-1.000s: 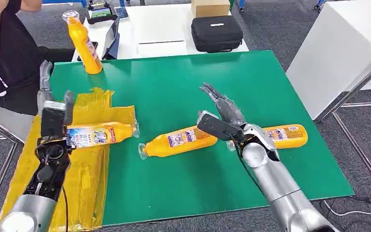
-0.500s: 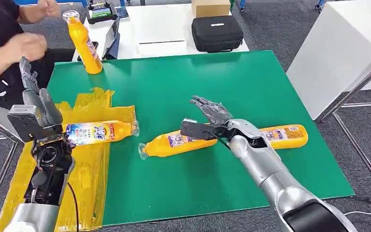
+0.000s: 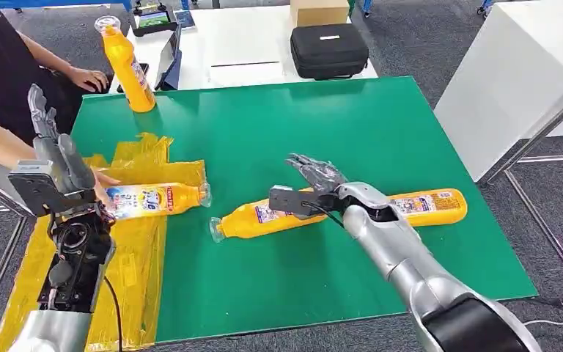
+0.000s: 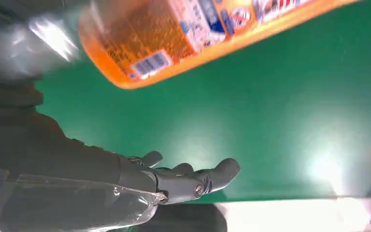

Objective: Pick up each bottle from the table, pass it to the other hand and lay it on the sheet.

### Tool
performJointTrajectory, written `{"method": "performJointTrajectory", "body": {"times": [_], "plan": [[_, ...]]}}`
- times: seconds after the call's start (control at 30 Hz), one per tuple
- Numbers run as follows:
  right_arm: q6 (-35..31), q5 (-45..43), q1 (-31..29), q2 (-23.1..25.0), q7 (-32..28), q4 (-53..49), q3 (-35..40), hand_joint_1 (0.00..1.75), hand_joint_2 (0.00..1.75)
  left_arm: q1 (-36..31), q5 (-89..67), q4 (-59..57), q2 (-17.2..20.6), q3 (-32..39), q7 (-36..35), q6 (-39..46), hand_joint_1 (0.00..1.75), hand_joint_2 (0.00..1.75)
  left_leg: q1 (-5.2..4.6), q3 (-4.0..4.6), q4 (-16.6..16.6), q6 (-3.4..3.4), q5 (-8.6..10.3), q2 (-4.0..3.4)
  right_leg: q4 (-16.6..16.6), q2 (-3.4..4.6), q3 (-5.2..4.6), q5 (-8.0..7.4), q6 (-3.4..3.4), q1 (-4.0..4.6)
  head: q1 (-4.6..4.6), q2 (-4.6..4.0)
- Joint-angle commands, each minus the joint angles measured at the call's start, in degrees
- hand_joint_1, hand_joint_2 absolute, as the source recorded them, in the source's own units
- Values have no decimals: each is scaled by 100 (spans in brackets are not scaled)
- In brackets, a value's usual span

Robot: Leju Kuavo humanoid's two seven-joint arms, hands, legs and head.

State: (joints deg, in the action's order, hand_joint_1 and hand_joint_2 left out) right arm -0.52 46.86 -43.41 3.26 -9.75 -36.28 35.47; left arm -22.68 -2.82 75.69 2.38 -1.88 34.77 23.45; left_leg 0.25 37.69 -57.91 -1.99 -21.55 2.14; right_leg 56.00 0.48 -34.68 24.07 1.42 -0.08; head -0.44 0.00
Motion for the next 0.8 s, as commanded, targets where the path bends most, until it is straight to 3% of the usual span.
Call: {"method": "performJointTrajectory", "body": {"times": [0.03, 0.8], "plan": [[91, 37, -297, 148, 15, 854, 366, 0, 175, -296, -4, -233, -162, -94, -63, -36, 0, 0, 0, -11, -3, 7, -4, -5, 3, -10, 14, 7, -1, 2, 2, 0], [110, 115, -292, 211, 207, 1377, 556, 0, 175, -361, 57, -309, -174, -218, -90, -159, 0, 0, -2, -9, -2, 5, -3, -7, 2, -7, 9, 5, 0, 0, 2, 0]]}}
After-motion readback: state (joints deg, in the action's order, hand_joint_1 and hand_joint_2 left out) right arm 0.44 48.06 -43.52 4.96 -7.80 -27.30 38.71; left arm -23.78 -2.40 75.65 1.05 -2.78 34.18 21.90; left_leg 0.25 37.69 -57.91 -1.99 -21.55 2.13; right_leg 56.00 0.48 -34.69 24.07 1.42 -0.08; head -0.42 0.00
